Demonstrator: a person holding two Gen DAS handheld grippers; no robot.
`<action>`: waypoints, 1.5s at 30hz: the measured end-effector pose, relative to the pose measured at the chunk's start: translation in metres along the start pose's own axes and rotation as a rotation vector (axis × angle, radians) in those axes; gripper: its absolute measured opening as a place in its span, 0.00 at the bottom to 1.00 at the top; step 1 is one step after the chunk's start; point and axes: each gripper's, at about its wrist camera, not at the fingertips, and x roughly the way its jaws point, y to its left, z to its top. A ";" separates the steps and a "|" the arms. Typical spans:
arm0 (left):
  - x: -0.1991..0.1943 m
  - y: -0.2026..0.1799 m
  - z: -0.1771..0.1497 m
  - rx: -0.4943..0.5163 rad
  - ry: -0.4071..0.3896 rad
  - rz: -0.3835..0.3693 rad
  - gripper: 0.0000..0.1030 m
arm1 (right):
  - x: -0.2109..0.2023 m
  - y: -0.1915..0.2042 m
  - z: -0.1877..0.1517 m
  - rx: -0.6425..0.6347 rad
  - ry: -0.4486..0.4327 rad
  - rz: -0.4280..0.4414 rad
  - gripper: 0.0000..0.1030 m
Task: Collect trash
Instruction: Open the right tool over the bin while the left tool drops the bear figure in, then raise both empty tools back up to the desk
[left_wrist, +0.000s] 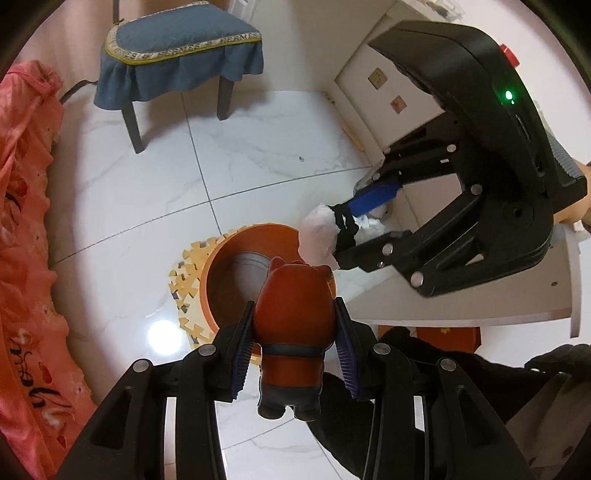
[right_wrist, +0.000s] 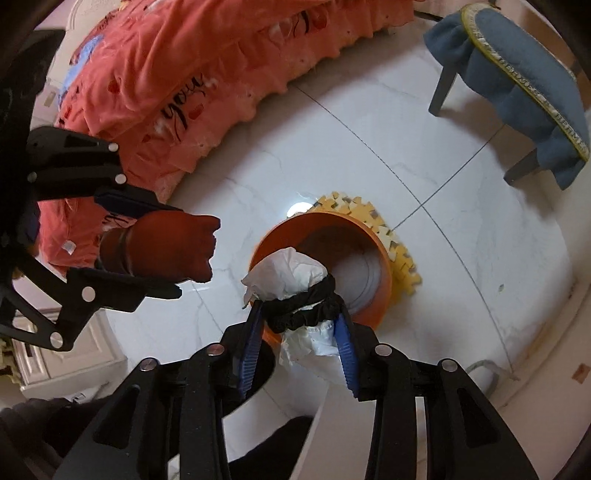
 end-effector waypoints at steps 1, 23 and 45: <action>0.004 0.000 0.000 0.004 0.000 0.008 0.42 | 0.002 -0.001 0.000 0.001 0.001 -0.014 0.50; -0.021 -0.030 0.012 0.056 -0.003 0.053 0.64 | -0.066 0.014 -0.016 0.011 -0.075 0.005 0.55; -0.139 -0.137 0.025 0.212 -0.110 0.185 0.79 | -0.249 0.051 -0.100 -0.029 -0.333 0.047 0.61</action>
